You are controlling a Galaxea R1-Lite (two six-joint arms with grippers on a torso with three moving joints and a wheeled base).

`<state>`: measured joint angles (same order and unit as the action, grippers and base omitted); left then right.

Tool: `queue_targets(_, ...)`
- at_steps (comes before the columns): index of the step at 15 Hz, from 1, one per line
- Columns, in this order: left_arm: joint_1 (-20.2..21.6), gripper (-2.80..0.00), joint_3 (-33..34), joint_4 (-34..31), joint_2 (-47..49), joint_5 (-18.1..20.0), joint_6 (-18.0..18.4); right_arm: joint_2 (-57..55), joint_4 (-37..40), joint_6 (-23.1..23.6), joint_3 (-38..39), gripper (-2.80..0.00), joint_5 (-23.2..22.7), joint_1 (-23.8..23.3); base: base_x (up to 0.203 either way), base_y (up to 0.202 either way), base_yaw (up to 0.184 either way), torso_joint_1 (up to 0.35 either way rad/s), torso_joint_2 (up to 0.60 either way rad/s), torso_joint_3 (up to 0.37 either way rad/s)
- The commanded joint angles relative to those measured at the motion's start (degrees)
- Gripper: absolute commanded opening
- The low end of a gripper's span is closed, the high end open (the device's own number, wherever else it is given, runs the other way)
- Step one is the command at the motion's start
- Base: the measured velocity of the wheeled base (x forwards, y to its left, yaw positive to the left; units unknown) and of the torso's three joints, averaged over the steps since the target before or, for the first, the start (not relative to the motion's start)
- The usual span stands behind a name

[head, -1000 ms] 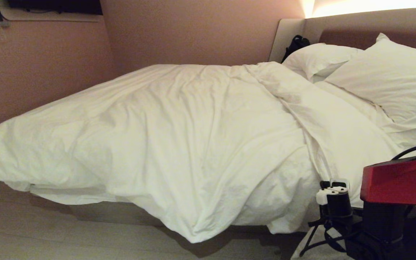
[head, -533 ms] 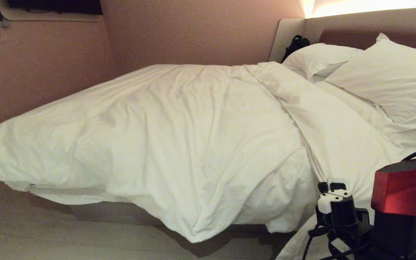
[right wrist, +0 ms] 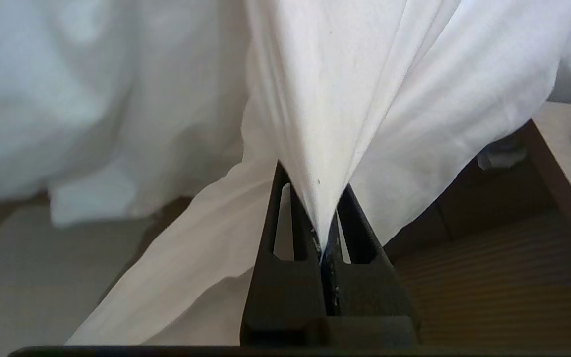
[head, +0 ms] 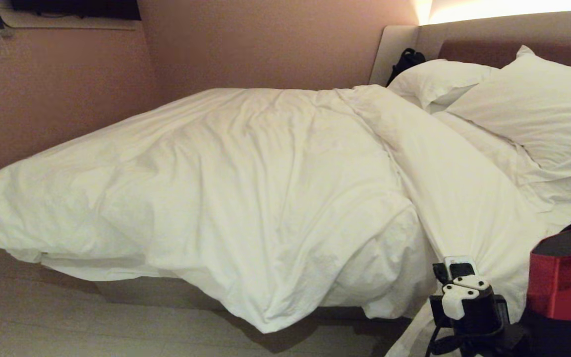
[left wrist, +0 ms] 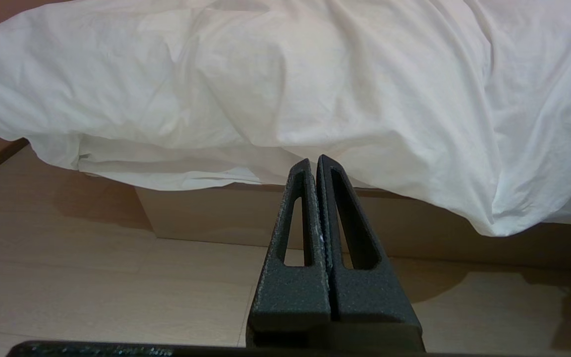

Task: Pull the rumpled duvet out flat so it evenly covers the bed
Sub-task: Flatten the corners of the folded blanket

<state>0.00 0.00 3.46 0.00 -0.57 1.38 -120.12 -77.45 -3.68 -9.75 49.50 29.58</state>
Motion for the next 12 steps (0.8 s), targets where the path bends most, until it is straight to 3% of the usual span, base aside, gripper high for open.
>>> queue_targets(1,0.0,-2.8,0.0,-0.04,0.0,-0.04,0.03,0.68,-0.25,0.51,1.31,-2.8,-1.77,0.31,0.0,0.0,0.0,0.0,0.0,0.0)
queue_targets(12,0.0,-2.8,0.0,0.05,0.0,-0.04,0.03,11.7,-4.42,2.82,7.99,-2.8,-15.36,0.39,0.0,0.0,0.0,0.0,0.0,0.0)
